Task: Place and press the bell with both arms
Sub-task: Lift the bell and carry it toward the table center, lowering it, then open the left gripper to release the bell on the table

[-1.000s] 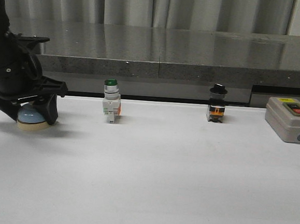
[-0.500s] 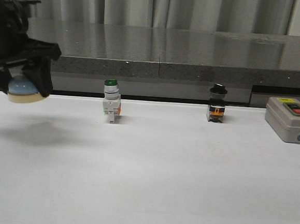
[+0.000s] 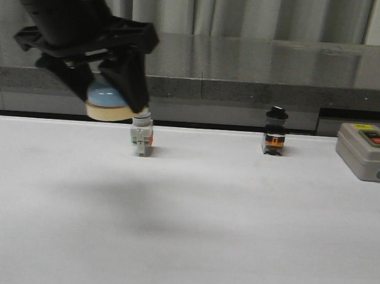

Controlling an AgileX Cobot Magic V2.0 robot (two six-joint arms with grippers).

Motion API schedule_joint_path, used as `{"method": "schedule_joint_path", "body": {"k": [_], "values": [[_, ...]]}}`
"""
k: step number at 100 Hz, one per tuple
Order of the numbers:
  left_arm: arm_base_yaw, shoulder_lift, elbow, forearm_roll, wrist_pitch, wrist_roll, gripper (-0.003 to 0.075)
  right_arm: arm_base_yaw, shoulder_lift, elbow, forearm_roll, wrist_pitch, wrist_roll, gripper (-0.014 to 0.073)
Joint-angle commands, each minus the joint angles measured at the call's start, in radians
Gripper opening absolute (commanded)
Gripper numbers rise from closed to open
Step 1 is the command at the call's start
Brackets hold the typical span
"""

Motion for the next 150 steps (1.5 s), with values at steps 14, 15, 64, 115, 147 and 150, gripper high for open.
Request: {"method": "schedule_joint_path", "body": {"k": [14, 15, 64, 115, 147, 150], "values": [[-0.114, 0.024, -0.029, -0.018, -0.182, -0.004, 0.0312, -0.007, -0.019, -0.020, -0.010, -0.084, -0.004, -0.0064], [-0.118, 0.032, -0.029, -0.018, -0.186, -0.004, 0.0312, -0.007, -0.019, -0.020, -0.010, -0.084, -0.004, -0.0064], [-0.139, 0.283, -0.169, -0.018, -0.183, -0.004, 0.0312, -0.007, -0.019, -0.020, -0.010, -0.084, -0.004, -0.0064], [-0.158, 0.296, -0.181, -0.018, -0.174, -0.004, 0.0599, -0.007, -0.019, -0.020, -0.010, -0.084, -0.004, -0.0064], [-0.154, 0.283, -0.181, -0.018, -0.128, -0.004, 0.0603, -0.007, -0.019, -0.020, -0.010, -0.084, -0.004, -0.0064], [-0.152, 0.275, -0.181, -0.018, -0.122, -0.004, 0.0603, -0.007, -0.019, -0.020, -0.010, -0.084, -0.004, -0.0064]]}}
